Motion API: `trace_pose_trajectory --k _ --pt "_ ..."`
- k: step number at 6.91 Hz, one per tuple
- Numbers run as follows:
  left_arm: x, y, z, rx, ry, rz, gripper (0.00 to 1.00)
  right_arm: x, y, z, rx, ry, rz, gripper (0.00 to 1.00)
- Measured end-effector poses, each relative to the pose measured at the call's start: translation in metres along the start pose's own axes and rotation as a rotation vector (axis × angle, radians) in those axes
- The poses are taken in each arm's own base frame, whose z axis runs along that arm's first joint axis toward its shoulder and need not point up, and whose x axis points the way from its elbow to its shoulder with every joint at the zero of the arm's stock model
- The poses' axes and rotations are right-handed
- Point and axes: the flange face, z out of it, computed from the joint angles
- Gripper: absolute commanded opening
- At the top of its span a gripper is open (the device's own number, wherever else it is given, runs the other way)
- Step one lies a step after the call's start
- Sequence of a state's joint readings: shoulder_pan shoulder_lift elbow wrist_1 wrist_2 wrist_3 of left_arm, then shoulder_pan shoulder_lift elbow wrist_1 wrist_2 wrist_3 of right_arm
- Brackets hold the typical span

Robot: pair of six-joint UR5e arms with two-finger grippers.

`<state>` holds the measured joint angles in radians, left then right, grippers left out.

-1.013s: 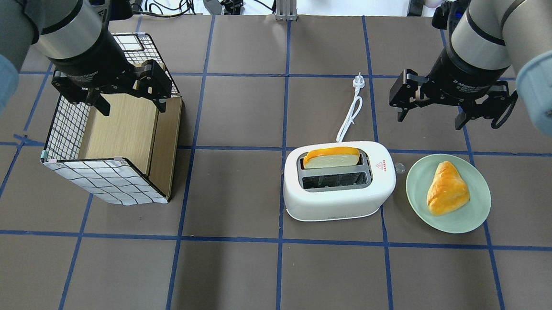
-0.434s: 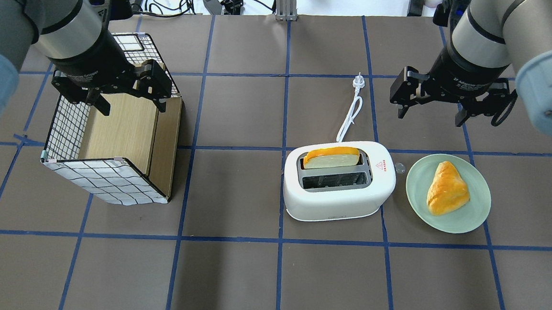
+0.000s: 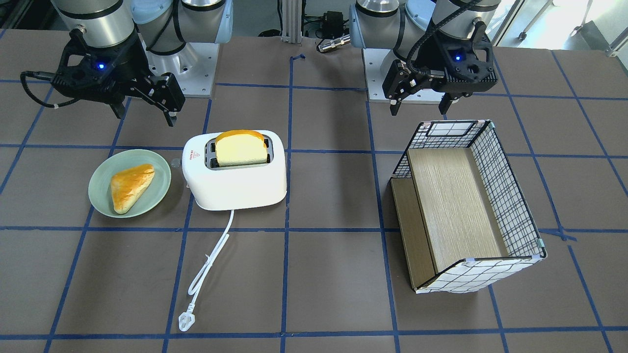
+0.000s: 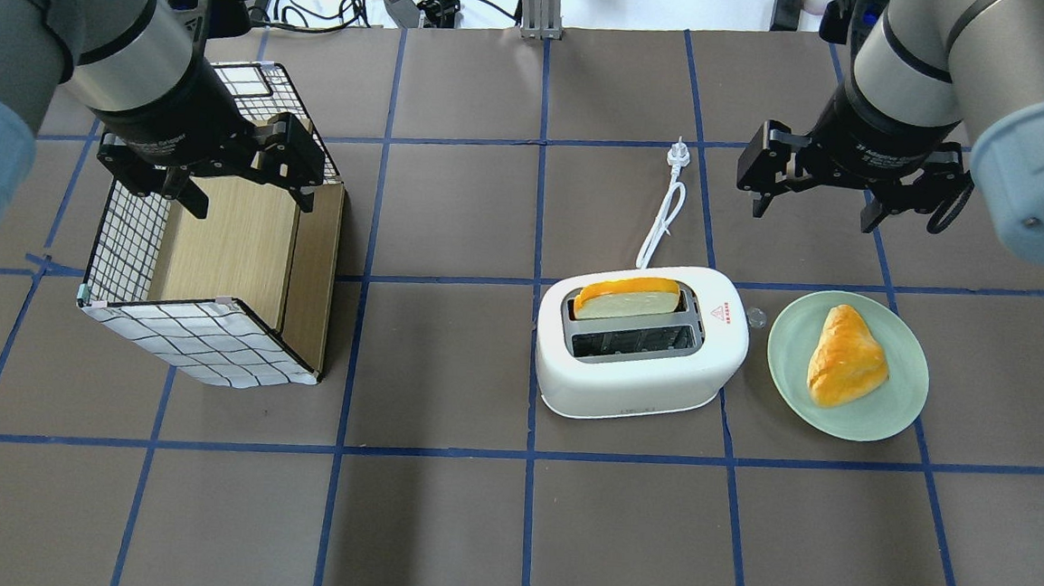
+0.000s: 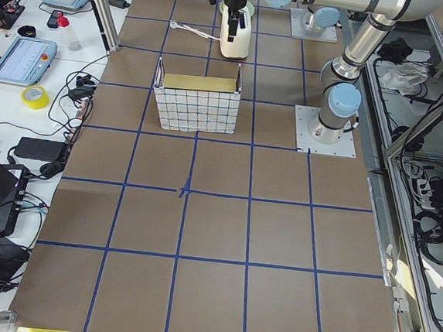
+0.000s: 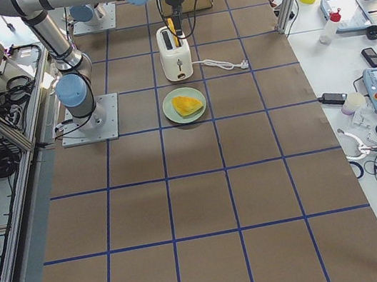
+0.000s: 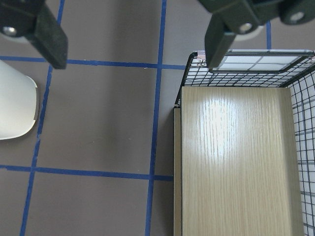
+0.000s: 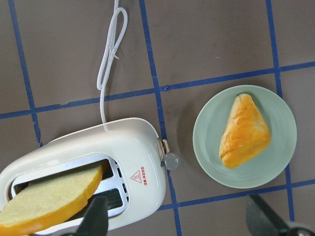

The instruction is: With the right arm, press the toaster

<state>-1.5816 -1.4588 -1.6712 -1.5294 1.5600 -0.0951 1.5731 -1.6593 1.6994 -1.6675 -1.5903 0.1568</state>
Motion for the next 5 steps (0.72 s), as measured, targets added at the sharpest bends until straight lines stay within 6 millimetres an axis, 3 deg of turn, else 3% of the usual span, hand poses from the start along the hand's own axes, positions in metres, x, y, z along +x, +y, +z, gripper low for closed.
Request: trace_pose_trajectory --k 5 --pt "0.0001 0.0000 -0.0001 0.000 0.001 0.000 1.00 0.0007 0.0034 0.0066 -0.024 0.007 -0.011 1.00"
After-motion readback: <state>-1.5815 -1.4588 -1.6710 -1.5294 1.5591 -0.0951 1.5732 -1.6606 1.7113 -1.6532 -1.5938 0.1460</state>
